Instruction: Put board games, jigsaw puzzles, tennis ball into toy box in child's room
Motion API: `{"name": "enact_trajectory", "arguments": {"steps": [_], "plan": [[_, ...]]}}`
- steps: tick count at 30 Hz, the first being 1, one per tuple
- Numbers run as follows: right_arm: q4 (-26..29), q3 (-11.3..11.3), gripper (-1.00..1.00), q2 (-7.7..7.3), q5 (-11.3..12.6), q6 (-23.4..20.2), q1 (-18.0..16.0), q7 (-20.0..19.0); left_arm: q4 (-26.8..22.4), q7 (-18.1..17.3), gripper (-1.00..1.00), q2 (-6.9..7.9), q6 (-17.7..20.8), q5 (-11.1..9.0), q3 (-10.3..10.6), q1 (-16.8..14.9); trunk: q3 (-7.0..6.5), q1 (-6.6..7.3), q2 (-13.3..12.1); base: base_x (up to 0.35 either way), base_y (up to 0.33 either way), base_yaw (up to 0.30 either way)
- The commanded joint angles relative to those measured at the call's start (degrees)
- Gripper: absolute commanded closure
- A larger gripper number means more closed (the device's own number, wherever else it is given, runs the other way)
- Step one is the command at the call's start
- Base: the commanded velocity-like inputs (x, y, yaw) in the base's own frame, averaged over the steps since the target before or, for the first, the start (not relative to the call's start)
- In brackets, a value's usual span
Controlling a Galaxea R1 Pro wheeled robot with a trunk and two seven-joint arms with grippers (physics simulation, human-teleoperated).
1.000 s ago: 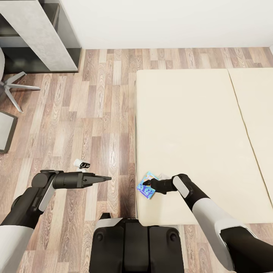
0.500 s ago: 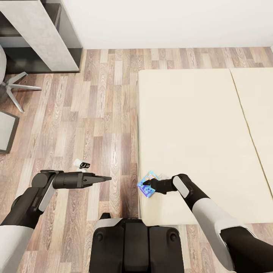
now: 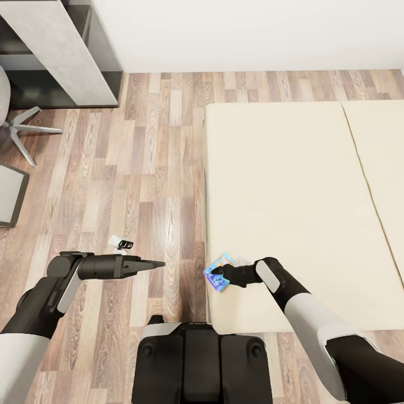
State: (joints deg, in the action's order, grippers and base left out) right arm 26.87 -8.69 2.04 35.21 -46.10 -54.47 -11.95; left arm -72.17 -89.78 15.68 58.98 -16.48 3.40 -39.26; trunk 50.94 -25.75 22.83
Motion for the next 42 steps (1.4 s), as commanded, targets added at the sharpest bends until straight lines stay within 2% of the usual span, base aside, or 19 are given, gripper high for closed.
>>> {"name": "enact_trajectory", "arguments": {"steps": [1, 42], "plan": [[0.0, -0.1, -1.00, -0.01, -0.4, -0.1, 0.0, -0.4, 0.0, -0.2, -1.00, 0.06, 0.6, 0.0, 0.1, 0.0, 0.06, -0.03, 0.1, 0.000, 0.093, 0.000], [0.0, -0.1, -1.00, -0.06, -0.2, -0.2, 0.0, -0.4, 0.0, -0.2, -1.00, 0.06, 0.6, 0.0, 0.1, 0.0, 0.06, -0.03, 0.1, 0.000, 0.005, 0.000]]}}
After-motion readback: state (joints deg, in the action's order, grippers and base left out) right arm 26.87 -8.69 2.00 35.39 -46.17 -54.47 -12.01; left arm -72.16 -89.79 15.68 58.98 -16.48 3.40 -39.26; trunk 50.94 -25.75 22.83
